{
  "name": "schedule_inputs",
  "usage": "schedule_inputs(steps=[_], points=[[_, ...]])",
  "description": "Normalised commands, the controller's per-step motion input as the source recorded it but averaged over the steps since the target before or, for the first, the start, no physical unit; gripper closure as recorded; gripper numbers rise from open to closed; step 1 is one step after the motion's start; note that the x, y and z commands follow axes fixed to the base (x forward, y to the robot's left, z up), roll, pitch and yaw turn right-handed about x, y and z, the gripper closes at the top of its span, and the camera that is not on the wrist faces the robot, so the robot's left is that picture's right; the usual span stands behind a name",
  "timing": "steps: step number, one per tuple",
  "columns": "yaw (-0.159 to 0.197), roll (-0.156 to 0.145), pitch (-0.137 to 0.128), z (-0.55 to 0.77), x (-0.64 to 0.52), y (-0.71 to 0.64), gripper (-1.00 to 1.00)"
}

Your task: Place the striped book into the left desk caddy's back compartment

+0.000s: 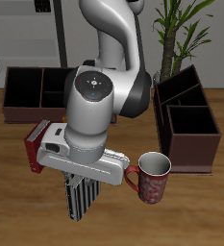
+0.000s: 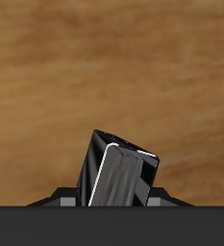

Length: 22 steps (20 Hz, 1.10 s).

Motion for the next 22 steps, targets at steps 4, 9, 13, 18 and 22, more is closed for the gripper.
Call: schedule_inputs(steps=[4, 9, 13, 18, 22], points=[[0.003, -0.080, 0.003, 0.64, -0.43, -0.05, 1.00], [0.067, -0.042, -0.023, 0.61, -0.52, 0.00, 1.00], [0.020, -0.026, -0.032, 0.47, -0.44, 0.02, 1.00], [0.026, -0.015, -0.038, 0.45, -0.54, 0.05, 1.00], [-0.017, -0.047, -0.079, 0.33, -0.53, 0.06, 1.00]])
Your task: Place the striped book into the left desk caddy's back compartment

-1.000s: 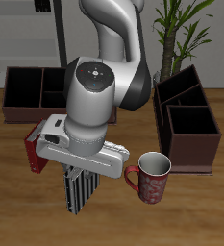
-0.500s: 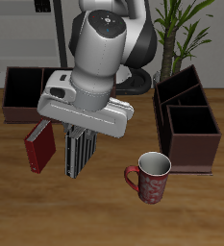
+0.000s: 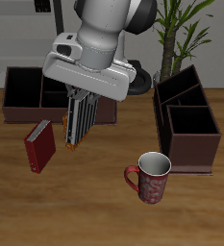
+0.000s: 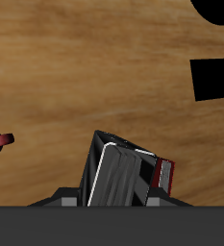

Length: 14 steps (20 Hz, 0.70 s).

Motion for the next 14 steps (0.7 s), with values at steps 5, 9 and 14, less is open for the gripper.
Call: schedule_inputs(steps=[5, 9, 14], points=[[0.022, 0.032, -0.056, 0.11, -0.40, 0.36, 1.00], [0.020, 0.052, -0.021, 0.02, -0.37, 0.37, 1.00], [-0.007, 0.030, -0.014, -0.06, -0.39, 0.25, 1.00]])
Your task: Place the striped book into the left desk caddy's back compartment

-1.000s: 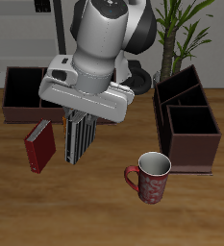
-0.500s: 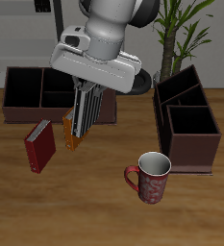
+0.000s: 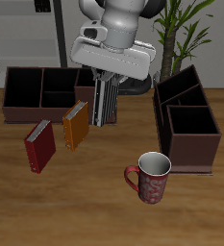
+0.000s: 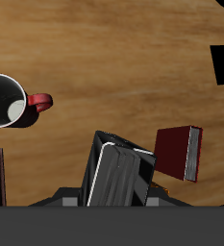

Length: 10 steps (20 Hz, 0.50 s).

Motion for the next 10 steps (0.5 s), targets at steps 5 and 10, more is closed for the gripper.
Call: schedule_inputs(steps=[5, 10], points=[[0.003, -0.013, 0.001, -0.13, -0.36, 0.20, 1.00], [0.029, -0.067, -0.038, -0.11, -0.40, 0.24, 1.00]])
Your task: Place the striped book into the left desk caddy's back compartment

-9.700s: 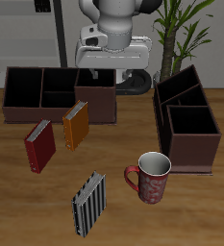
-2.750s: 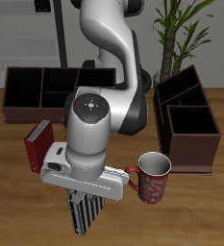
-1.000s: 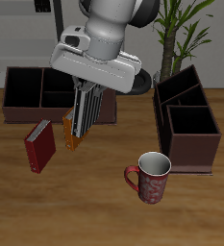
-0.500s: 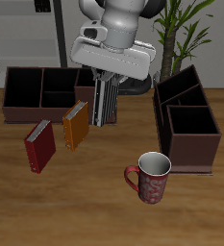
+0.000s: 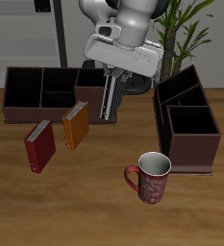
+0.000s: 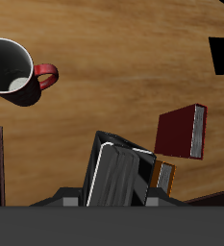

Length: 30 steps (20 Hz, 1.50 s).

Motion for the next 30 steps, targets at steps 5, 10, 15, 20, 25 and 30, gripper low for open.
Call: schedule_inputs(steps=[5, 10, 15, 20, 25, 30], points=[[0.010, 0.034, -0.026, -0.02, -0.44, 0.32, 1.00], [0.056, 0.085, -0.025, -0.03, -0.39, 0.39, 1.00], [0.045, 0.067, -0.011, 0.00, -0.31, 0.29, 1.00], [0.050, 0.044, -0.010, -0.03, -0.31, 0.20, 1.00], [0.036, 0.042, 0.002, 0.01, -0.27, 0.18, 1.00], [0.032, 0.027, 0.008, 0.00, -0.26, 0.22, 1.00]])
